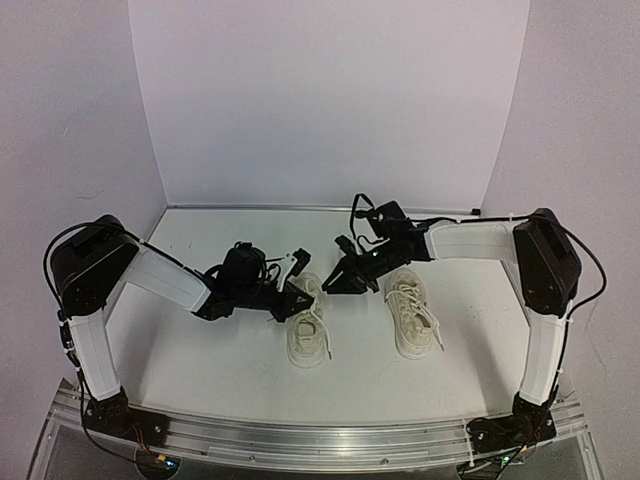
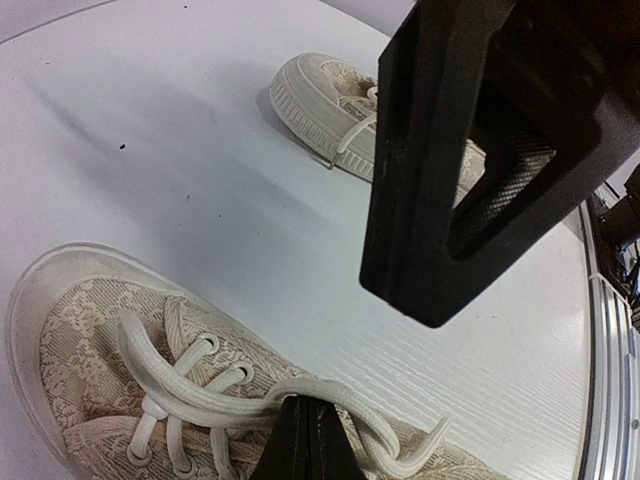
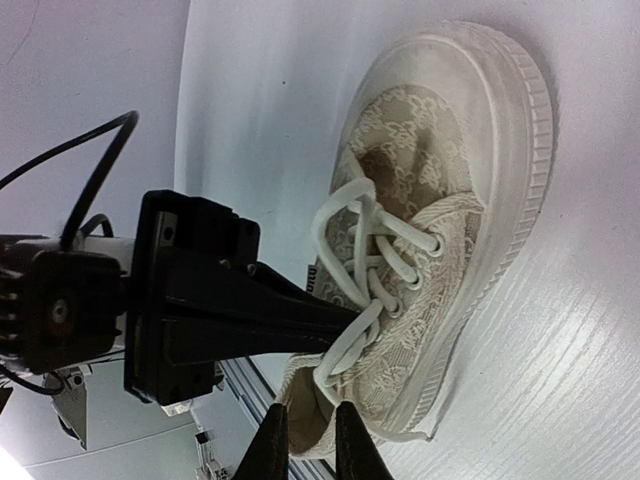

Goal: Tie the shoes

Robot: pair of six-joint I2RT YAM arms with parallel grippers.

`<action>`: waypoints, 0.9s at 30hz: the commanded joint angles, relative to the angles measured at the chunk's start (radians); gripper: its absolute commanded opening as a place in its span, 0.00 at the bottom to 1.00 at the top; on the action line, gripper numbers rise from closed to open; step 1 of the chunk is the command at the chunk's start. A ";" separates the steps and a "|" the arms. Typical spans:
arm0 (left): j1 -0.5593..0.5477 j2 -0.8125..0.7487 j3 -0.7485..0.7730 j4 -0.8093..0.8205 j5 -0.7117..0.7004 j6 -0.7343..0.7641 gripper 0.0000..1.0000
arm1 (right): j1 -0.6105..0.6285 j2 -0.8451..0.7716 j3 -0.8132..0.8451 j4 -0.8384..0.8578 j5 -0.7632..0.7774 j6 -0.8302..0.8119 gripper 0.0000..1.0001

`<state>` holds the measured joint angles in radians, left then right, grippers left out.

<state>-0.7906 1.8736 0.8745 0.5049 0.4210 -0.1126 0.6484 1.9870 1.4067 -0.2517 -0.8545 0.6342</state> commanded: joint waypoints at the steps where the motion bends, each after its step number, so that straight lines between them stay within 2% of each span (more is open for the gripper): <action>1: 0.004 -0.004 0.018 -0.028 0.022 0.023 0.00 | 0.008 0.029 -0.005 -0.001 0.035 0.008 0.13; 27: 0.004 0.002 0.018 -0.028 0.032 0.027 0.00 | 0.045 0.095 0.051 0.000 0.052 0.021 0.14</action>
<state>-0.7906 1.8736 0.8749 0.4961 0.4278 -0.1020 0.6861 2.0754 1.4151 -0.2554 -0.8158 0.6472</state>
